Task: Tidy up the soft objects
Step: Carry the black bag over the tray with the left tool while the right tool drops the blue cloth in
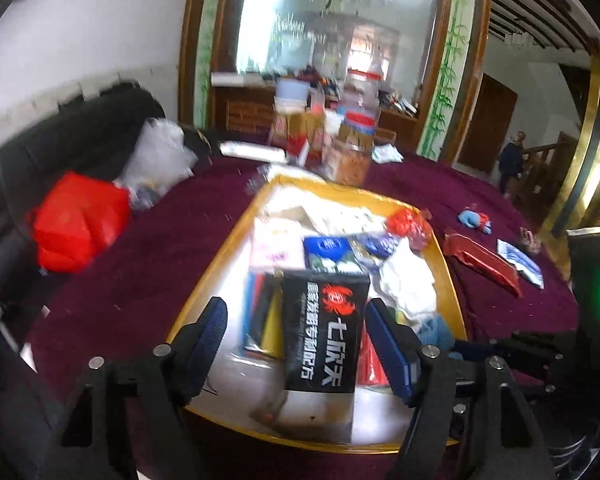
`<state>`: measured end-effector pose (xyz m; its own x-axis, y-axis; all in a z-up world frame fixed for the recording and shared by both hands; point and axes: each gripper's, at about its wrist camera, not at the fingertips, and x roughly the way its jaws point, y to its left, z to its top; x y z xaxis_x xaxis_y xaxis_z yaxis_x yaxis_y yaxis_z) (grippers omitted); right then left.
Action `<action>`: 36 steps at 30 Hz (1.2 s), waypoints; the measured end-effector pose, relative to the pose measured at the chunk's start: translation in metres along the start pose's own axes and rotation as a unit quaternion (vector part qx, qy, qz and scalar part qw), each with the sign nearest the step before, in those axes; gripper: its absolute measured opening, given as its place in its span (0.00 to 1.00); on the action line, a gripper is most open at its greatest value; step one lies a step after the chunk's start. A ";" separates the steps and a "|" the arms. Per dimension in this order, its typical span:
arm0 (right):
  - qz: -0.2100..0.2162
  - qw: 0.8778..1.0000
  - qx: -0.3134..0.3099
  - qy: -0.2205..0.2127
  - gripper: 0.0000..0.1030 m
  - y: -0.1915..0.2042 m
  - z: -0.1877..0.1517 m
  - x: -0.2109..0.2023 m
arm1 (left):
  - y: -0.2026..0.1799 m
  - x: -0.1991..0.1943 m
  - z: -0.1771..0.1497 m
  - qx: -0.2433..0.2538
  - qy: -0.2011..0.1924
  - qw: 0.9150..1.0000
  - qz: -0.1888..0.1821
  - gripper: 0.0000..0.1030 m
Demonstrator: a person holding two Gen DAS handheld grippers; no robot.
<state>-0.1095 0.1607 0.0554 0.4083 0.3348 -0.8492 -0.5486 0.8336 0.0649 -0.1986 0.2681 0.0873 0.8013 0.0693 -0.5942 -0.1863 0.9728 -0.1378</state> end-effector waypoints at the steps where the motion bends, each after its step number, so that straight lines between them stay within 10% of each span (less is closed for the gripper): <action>1: 0.001 1.000 0.000 0.000 0.33 0.001 -0.001 0.000 | -0.003 -0.004 0.000 0.008 -0.008 1.000 0.009 0.76; 15: -0.009 1.000 0.016 -0.014 0.34 -0.012 -0.001 0.002 | -0.012 -0.013 -0.002 0.034 -0.025 0.998 0.041 0.86; 36: -0.005 0.998 0.045 -0.046 0.64 -0.025 0.008 -0.009 | -0.011 -0.006 -0.012 0.032 -0.005 0.999 0.040 0.88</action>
<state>-0.0935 0.1401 0.0658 0.4801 0.3616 -0.7992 -0.4777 0.8719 0.1075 -0.2081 0.2547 0.0826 0.7906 0.1490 -0.5939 -0.2131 0.9763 -0.0387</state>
